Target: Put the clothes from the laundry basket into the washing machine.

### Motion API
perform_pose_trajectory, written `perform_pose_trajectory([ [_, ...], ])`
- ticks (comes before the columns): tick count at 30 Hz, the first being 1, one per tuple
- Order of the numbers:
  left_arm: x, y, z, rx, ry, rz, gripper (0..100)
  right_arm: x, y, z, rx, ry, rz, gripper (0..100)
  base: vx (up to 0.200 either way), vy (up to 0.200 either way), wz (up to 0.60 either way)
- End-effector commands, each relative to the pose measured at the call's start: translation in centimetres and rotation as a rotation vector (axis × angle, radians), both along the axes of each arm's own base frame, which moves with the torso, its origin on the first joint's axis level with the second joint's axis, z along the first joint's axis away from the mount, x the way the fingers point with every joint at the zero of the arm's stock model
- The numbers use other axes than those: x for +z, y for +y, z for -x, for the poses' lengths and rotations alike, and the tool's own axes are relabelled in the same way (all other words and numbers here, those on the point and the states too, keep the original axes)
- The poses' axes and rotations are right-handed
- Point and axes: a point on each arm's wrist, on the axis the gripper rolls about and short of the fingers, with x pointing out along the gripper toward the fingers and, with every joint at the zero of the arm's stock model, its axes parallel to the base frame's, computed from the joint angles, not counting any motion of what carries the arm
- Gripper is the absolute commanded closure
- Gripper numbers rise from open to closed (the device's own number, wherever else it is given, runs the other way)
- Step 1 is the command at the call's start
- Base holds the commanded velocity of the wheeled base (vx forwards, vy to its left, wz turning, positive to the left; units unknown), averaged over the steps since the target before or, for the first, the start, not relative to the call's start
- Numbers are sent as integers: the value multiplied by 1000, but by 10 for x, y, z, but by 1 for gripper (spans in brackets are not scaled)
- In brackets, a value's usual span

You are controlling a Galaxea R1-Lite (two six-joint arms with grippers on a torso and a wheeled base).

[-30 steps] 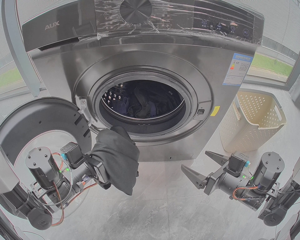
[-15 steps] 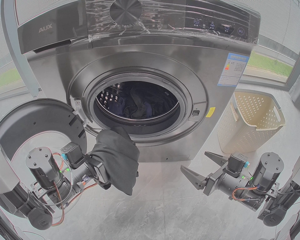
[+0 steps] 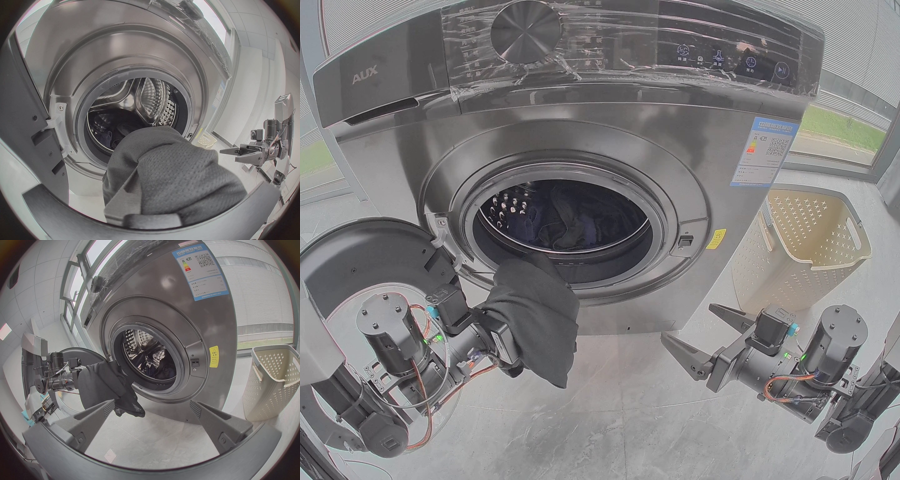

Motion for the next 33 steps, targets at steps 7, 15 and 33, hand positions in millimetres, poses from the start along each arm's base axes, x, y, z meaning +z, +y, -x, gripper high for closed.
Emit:
perform_pose_trajectory([
  [7,-1,-1,-1,0,3,-1,100,-1,1,1,5,4,4,0,143,0,0],
  [15,-2,-2,-1,-3,5,-1,100,-2,0,2,6,9,8,0,200,0,0],
  [33,-12,-25,9,-77,36,-28,100,-3,2,11,36,14,16,0,22,0,0],
])
